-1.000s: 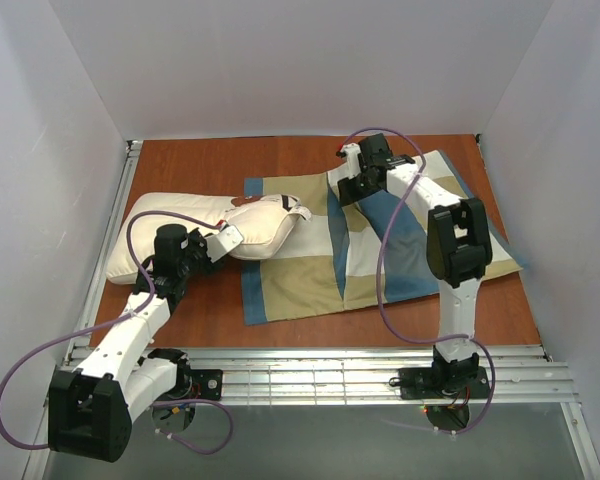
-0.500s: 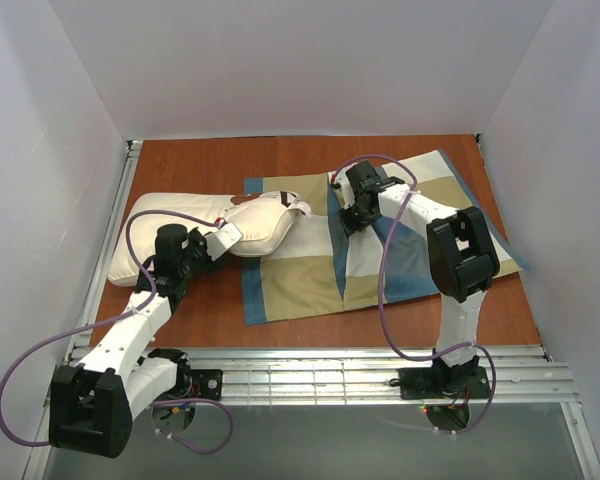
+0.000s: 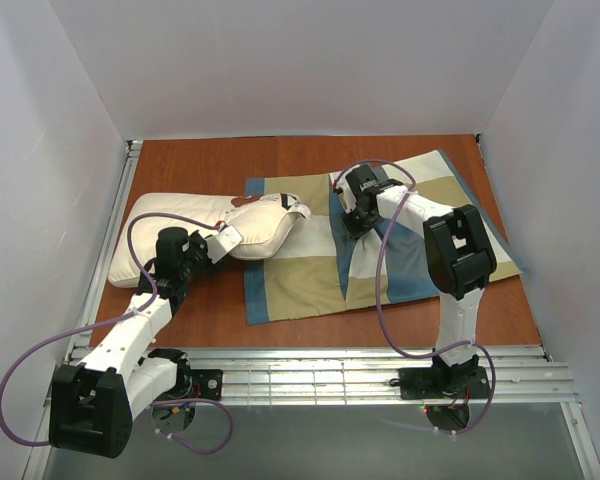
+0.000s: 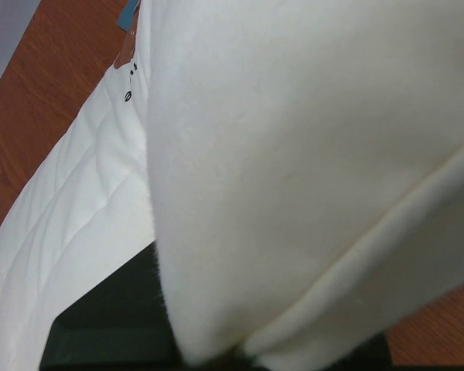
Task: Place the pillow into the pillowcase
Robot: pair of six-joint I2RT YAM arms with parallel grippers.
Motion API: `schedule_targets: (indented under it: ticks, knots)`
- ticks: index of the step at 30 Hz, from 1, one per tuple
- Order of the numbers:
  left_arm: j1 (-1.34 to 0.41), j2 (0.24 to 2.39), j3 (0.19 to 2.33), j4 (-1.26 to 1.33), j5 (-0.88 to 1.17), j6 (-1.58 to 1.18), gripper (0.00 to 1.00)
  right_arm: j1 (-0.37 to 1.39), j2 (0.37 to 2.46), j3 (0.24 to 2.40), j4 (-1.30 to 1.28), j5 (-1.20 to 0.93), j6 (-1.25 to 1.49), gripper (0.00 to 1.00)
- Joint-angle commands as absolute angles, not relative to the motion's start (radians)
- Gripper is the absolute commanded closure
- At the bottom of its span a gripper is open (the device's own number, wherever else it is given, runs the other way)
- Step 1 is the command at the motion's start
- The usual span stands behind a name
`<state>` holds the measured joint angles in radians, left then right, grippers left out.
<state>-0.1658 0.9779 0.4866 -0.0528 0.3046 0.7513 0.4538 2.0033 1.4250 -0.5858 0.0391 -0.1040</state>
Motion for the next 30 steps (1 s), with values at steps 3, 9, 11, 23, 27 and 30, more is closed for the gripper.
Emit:
schedule_targets:
  ticks: [3,9,11,23,27,30]
  knots:
    - [-0.152,0.953,0.486,-0.009,0.313,0.738,1.00,0.449,1.830,1.419,-0.617,0.008,-0.117,0.99]
    - [-0.126,1.037,0.595,-0.032,0.350,0.721,1.00,0.446,1.758,1.378,-0.630,-0.038,-0.158,0.96]
    - [-0.126,1.060,0.617,-0.028,0.357,0.724,1.00,0.437,1.776,1.364,-0.637,-0.038,-0.166,0.98]
    - [-0.184,0.960,0.647,0.032,0.531,0.801,1.00,0.312,1.683,1.353,-0.632,-0.322,-0.127,0.99]
    - [-0.265,0.994,0.709,0.196,0.389,0.824,1.00,0.284,1.667,1.351,-0.638,-0.446,-0.109,0.99]
    - [-0.356,1.017,0.733,0.273,0.356,0.923,1.00,0.278,1.670,1.341,-0.643,-0.488,-0.101,0.99]
